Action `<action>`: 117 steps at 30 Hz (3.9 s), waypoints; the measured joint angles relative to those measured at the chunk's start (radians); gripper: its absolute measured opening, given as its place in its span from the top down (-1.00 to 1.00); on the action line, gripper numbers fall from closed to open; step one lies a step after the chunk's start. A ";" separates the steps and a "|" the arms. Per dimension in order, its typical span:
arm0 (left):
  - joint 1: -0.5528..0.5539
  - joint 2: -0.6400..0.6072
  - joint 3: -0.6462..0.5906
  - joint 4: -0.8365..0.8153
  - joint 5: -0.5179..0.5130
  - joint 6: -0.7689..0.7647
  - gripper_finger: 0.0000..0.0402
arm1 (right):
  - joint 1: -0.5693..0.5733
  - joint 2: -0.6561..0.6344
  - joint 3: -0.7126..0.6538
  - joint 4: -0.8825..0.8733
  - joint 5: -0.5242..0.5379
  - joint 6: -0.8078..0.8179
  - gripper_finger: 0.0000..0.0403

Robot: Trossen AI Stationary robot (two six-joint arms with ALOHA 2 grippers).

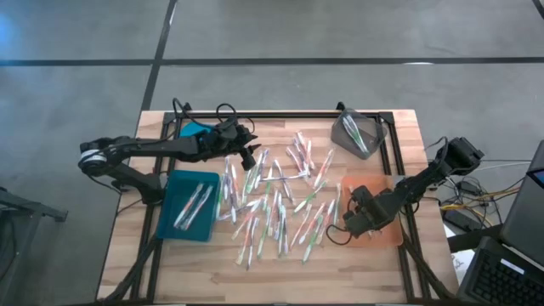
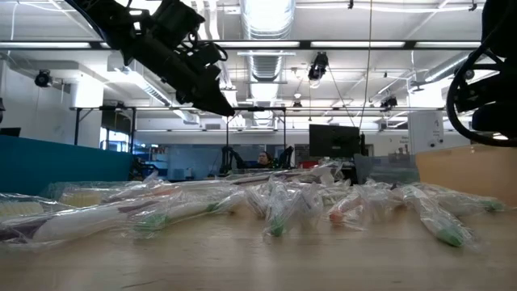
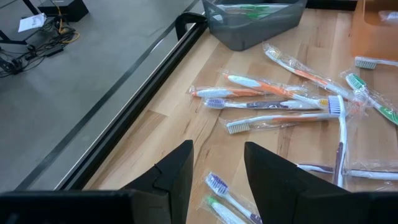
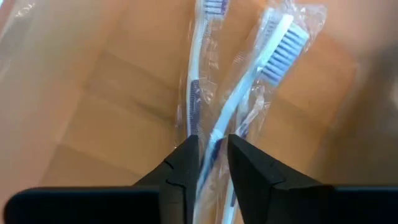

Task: Pick & Place Toothbrushes
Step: Put the purple toothbrush into the orange bin, then put the orange toothbrush into the blue bin

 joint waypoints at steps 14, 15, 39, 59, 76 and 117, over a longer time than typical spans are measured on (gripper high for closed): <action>0.000 0.000 0.000 0.000 0.000 0.000 0.26 | 0.000 -0.077 0.000 -0.016 0.000 0.000 0.23; 0.000 0.000 0.000 0.000 0.000 0.000 0.26 | 0.000 -0.090 0.000 -0.016 0.000 0.000 0.22; 0.000 0.000 0.000 0.000 0.000 0.000 0.26 | -0.013 -0.310 0.136 -0.005 0.585 -0.179 0.76; 0.000 0.000 0.000 0.000 0.000 0.000 0.26 | -0.329 -0.282 0.215 0.283 0.471 -1.012 0.96; 0.000 0.000 0.000 0.000 0.000 0.000 0.26 | -0.512 -0.459 0.215 0.417 0.196 -1.509 0.96; -0.046 -0.016 0.149 -0.503 0.127 0.128 0.26 | -0.911 -0.811 -0.087 0.530 -0.272 -1.845 0.96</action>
